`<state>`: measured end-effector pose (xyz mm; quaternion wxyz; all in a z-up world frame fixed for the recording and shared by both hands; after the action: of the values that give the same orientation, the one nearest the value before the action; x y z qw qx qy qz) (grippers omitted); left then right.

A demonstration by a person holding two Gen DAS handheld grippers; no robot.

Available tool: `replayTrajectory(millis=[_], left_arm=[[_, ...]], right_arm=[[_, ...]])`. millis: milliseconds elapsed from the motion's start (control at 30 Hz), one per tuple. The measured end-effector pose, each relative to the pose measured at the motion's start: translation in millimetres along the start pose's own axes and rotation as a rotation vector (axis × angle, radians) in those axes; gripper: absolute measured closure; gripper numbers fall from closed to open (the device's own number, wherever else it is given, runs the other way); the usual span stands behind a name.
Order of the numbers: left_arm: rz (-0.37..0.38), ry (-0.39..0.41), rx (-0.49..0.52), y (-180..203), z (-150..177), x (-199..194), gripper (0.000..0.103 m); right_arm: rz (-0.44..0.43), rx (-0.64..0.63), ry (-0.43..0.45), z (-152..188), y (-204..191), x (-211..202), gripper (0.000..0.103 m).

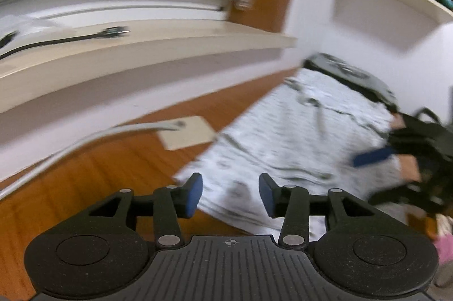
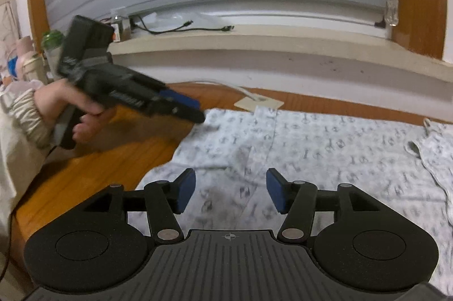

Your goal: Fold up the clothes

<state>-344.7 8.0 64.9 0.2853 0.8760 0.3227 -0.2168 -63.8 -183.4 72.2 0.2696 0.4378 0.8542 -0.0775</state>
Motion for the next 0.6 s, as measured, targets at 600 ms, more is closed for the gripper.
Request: replayTrajectory(millis=[600], left_arm=[[0.013,0.001,-0.109,-17,-3,20,0.028]], right_arm=[[-0.047,-0.127,-0.038,31,-49,-20,0.041]])
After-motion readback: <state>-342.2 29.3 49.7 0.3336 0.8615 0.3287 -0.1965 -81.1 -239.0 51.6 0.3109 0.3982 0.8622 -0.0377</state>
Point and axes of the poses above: each gripper's, at about its wrist camera, not at the fingertips, and x roughly the way its jaws point, y to its right, z to its underside, the point moved 4 cm from there along x, roughly the way its jaws point, and after that the axes turned 13 degrees about -x, right-handed, at the moved point
